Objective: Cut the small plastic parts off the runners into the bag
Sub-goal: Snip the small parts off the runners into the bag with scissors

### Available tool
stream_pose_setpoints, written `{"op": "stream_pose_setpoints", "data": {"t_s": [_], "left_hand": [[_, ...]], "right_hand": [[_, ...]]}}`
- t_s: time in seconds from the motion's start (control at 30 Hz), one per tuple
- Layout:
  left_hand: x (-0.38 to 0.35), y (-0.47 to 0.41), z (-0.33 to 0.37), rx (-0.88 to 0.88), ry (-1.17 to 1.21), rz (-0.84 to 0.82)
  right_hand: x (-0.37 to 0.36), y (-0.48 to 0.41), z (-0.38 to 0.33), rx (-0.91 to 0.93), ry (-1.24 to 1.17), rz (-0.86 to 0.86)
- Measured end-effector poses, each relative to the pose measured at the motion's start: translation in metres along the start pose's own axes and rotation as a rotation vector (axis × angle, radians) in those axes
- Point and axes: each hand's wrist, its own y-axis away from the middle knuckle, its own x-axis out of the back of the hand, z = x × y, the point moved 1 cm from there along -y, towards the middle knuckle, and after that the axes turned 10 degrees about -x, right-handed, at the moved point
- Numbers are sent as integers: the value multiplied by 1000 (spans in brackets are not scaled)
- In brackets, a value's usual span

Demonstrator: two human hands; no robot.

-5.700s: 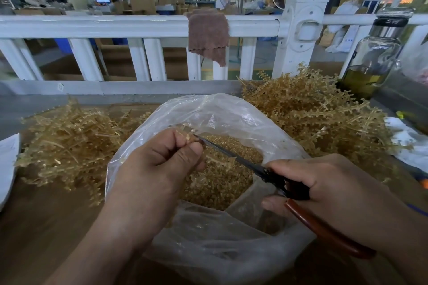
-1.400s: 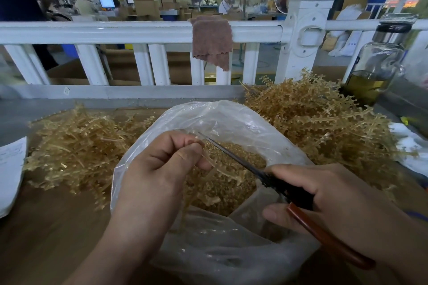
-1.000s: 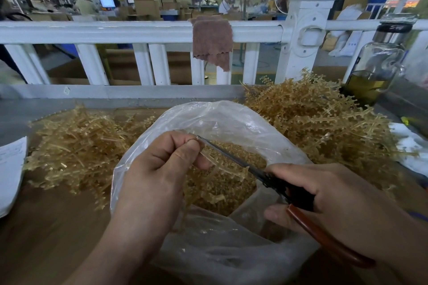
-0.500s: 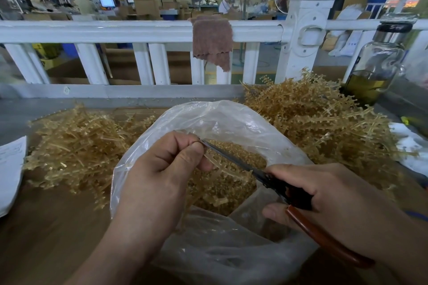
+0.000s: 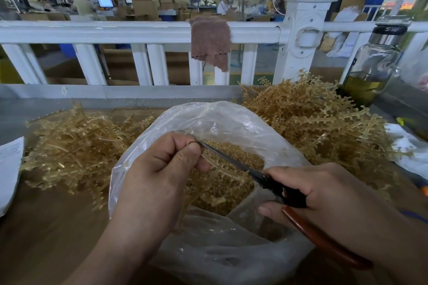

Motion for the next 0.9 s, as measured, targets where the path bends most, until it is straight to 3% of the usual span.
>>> {"op": "stream_pose_setpoints", "data": {"t_s": [0.5,0.6,0.77,0.9], "left_hand": [[0,-2,-1,42,10,27],[0,-1,1,14,-9,15],[-2,1,8,-64,16,-57],[-4,3,12,-75,116,-51]], "right_hand": [[0,-2,5,11,-135,-13],[1,0,7,-21,-245,60],[-9,1,-5,-67,-690,110],[-17,0,-17,-59,-778,148]]}}
